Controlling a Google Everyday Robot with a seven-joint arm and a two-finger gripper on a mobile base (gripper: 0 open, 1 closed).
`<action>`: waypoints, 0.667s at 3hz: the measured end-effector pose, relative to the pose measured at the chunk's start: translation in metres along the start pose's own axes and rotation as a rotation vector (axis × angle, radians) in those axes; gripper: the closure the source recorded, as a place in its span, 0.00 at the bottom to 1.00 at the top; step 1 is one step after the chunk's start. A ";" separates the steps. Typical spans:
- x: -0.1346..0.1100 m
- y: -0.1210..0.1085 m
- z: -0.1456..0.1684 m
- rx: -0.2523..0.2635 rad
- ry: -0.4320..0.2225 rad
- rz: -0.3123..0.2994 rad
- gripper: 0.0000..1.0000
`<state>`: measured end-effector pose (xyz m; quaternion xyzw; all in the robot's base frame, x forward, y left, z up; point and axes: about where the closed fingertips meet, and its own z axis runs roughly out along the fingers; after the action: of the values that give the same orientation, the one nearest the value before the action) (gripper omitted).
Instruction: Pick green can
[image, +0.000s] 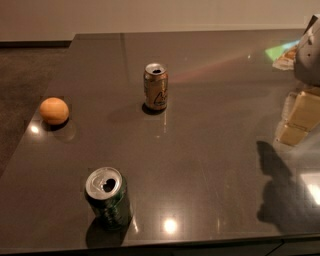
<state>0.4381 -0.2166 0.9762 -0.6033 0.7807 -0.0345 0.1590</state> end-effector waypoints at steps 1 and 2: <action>-0.001 0.000 -0.001 0.003 -0.002 0.000 0.00; -0.013 0.001 0.002 -0.006 -0.049 -0.010 0.00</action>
Offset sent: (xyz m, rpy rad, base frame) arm 0.0071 0.0399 -0.0047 0.1436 -0.0001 0.0758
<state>0.4406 -0.2038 0.9767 -0.6083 0.7737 -0.0181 0.1763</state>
